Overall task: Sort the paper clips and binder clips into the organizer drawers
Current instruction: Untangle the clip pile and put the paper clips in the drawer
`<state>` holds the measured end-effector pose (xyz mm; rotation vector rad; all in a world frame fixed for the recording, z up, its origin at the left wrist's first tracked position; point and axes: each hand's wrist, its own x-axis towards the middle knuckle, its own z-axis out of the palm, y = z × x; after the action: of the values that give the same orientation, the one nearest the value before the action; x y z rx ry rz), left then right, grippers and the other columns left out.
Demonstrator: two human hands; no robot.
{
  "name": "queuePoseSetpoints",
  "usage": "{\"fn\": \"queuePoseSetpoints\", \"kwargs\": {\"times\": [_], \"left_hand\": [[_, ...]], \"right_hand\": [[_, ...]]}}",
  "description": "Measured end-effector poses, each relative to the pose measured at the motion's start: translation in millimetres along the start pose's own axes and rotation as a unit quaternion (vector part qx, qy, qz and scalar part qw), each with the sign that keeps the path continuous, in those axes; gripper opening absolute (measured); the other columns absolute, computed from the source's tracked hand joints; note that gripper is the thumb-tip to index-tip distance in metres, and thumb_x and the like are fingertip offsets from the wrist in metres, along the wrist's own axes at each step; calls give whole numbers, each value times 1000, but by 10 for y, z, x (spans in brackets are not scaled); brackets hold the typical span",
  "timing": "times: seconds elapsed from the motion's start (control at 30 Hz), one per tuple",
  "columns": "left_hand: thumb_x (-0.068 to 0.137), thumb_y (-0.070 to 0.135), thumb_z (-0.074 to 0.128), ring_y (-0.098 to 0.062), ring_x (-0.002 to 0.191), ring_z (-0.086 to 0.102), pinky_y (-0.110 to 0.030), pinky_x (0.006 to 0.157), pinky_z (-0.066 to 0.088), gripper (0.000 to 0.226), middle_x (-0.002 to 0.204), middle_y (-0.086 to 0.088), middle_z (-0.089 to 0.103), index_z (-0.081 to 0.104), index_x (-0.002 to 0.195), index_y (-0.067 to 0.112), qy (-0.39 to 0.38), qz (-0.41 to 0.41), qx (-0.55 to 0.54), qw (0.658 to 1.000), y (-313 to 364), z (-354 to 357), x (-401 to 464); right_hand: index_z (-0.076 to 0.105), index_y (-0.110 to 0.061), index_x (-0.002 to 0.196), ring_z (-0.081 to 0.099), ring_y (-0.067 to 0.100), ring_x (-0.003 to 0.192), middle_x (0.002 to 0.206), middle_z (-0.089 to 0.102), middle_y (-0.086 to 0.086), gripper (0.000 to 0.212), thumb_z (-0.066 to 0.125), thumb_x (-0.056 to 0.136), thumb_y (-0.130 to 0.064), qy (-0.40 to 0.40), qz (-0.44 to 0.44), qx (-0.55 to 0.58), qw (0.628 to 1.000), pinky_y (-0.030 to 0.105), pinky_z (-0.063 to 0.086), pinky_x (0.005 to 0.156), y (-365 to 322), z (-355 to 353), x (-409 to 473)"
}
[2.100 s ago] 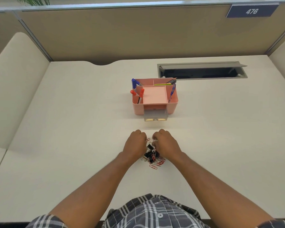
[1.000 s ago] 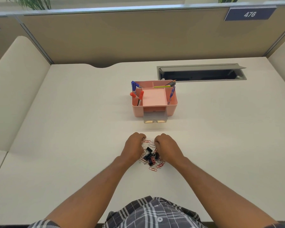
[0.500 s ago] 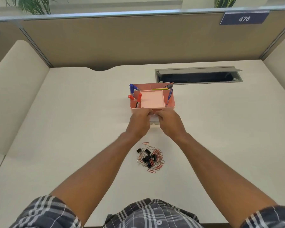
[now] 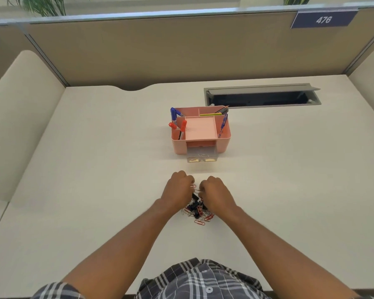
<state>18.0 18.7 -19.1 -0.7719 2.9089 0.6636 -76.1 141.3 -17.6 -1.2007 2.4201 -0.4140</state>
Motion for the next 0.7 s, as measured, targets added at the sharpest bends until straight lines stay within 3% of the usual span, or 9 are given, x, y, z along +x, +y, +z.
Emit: {"fn": "queuePoseSetpoints", "kwargs": {"times": [0.2,0.33,0.5,0.6,0.7], "left_hand": [[89,16,61,-26,94,52,-39,78,49,9,100,-8,55,65,98,14,-19,-1,16,1000,-11,24,52],[88,13,61,-24,88,53,-38,74,49,4,95,-6,55,64,89,15,-26,2,14,1000,-10,24,44],[87,6,55,-23,85,52,-36,72,48,12,89,-5,56,59,80,15,-20,3,-11,1000,1,0,1],[90,7,53,-20,80,52,-32,69,46,15,86,-2,58,56,78,16,15,-12,-60,998,34,-100,4],[94,10,53,-18,80,54,-32,71,46,14,86,-3,60,64,86,12,102,4,-111,989,111,-289,86]], "right_hand": [[63,-15,90,51,23,92,97,58,5,3,61,90,-17,-11,-5,18,1000,34,47,79,-10,-5,46],[53,-18,77,51,21,82,85,57,1,14,56,89,-11,-17,-8,35,999,33,44,70,13,-50,47],[57,-15,79,54,20,78,81,61,-1,11,55,88,-9,-11,3,74,997,35,47,68,76,-148,36],[60,-16,84,57,17,79,83,63,-3,7,58,90,-13,31,5,118,993,34,50,71,89,-315,61],[63,-17,87,57,15,78,84,64,-3,5,61,90,-14,113,-11,166,980,30,48,71,58,-567,146]]}}
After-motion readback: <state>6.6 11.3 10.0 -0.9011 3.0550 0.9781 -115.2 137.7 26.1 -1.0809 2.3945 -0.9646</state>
